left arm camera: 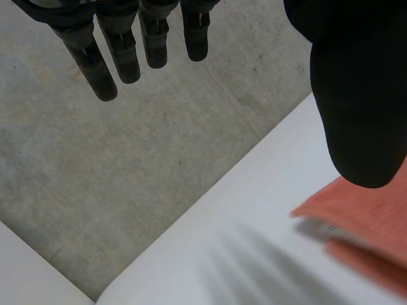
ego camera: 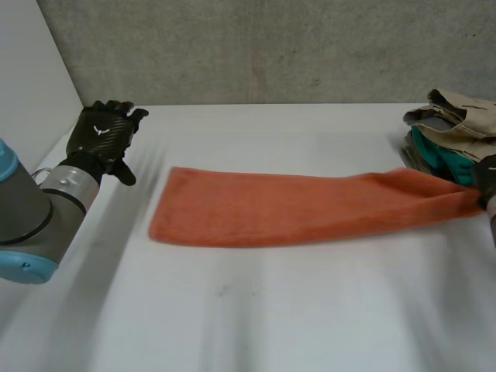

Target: Fold the laundry.

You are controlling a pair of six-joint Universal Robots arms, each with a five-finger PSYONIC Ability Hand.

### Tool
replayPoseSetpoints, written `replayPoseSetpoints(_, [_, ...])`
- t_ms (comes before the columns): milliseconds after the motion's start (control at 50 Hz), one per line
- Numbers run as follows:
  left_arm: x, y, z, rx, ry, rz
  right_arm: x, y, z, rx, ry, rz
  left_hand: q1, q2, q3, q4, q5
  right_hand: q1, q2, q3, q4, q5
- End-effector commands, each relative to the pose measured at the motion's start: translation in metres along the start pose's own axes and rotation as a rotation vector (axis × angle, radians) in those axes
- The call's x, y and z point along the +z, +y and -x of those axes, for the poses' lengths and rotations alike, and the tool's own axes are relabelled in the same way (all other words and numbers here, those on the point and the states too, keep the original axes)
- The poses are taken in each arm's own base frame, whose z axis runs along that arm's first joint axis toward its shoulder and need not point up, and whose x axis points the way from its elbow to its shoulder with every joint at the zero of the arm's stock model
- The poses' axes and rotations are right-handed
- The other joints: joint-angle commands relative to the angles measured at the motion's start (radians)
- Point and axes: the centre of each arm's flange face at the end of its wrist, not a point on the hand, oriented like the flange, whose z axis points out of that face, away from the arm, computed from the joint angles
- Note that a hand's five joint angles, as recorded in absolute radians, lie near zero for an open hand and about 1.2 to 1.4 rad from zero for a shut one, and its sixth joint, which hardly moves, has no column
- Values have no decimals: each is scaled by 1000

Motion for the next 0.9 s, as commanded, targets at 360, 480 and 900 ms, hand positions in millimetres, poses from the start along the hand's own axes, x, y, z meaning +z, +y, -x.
replayPoseSetpoints(360, [-14, -7, 6, -1, -20, 0, -151, -213, 232, -187, -605, -1164, -28, -36, -46, -34, -50, 277, 211, 212, 199, 232])
replayPoseSetpoints(480, [-12, -11, 1, 1, -7, -17, -161, -204, 249, -202, -696, -1014, -28, -36, -46, -34, -50, -945, -1011, -1009, -1023, -990])
replayPoseSetpoints(900, [-18, -38, -149, -78, 360, -127, -129, -144, 137, 442, -717, -366, -28, -36, -46, -34, -50, -945, -1011, -1009, -1023, -990])
